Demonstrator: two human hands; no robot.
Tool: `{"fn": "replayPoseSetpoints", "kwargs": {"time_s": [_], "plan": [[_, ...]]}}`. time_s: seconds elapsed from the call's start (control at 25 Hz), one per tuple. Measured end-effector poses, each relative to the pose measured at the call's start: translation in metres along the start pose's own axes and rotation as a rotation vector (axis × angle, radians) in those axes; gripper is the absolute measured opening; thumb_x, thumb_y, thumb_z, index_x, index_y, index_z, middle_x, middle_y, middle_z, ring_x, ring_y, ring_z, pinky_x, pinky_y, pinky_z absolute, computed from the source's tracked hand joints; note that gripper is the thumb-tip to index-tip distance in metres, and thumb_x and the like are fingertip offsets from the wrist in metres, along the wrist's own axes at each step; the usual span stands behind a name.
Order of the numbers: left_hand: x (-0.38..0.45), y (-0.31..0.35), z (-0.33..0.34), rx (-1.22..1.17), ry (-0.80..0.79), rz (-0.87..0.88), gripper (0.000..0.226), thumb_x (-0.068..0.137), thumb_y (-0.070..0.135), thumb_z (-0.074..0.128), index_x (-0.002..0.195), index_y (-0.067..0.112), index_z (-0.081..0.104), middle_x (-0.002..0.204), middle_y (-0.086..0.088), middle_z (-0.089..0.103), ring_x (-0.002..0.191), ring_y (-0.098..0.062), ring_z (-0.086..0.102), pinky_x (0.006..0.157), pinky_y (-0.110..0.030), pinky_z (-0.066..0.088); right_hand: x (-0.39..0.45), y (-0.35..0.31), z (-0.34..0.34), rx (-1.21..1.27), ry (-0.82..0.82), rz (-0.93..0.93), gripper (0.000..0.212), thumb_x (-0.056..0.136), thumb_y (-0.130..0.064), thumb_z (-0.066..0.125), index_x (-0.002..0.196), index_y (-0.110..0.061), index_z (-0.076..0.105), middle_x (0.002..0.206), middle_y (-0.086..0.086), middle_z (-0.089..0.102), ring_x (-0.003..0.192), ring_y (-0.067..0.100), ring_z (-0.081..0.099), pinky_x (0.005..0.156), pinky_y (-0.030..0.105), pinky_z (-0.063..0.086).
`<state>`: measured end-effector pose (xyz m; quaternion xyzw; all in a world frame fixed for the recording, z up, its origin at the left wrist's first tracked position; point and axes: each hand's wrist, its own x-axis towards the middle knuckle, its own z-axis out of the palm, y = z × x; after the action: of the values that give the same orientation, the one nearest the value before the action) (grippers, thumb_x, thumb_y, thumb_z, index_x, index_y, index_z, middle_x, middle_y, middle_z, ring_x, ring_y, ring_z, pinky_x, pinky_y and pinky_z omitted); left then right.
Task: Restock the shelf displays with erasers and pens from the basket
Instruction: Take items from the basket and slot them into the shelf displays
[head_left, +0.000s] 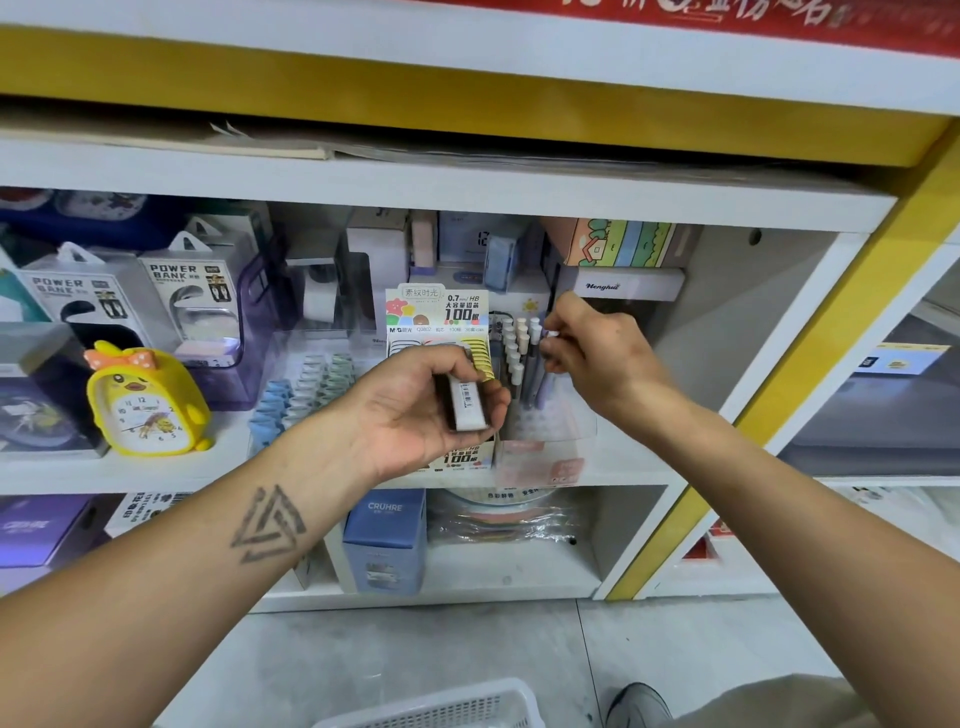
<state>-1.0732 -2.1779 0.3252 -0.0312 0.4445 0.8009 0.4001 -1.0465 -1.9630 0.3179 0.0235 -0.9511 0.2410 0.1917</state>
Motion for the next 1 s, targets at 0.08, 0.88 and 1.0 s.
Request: {"fn": "replayPoseSetpoints", "kwargs": {"time_s": [0.08, 0.88, 1.0], "plan": [[0.000, 0.000, -0.001, 0.012, -0.026, 0.018, 0.032, 0.077, -0.011, 0.050, 0.105, 0.003, 0.053, 0.079, -0.019, 0.065, 0.076, -0.031, 0.069, 0.079, -0.041, 0.059, 0.001, 0.001, 0.002, 0.033, -0.023, 0.000, 0.018, 0.099, -0.020, 0.055, 0.089, -0.031, 0.044, 0.080, -0.001, 0.066, 0.074, 0.014, 0.069, 0.071, 0.048, 0.060], [-0.009, 0.008, -0.013, 0.263, 0.004, 0.219, 0.034, 0.080, -0.007, 0.068, 0.113, -0.003, 0.066, 0.103, -0.027, 0.071, 0.089, -0.035, 0.073, 0.068, -0.041, 0.061, 0.007, -0.067, 0.009, 0.738, -0.180, 0.291, 0.014, 0.085, -0.008, 0.077, 0.095, 0.000, 0.071, 0.059, 0.004, 0.066, 0.048, 0.017, 0.055, 0.042, 0.022, 0.042], [-0.014, 0.021, -0.023, 0.255, 0.090, 0.243, 0.034, 0.079, -0.005, 0.068, 0.113, -0.003, 0.065, 0.102, -0.026, 0.071, 0.085, -0.031, 0.073, 0.074, -0.045, 0.061, 0.015, -0.074, 0.007, 0.826, -0.132, 0.326, 0.009, 0.086, 0.006, 0.069, 0.095, 0.003, 0.068, 0.063, 0.008, 0.066, 0.048, 0.015, 0.056, 0.044, 0.022, 0.043]]}}
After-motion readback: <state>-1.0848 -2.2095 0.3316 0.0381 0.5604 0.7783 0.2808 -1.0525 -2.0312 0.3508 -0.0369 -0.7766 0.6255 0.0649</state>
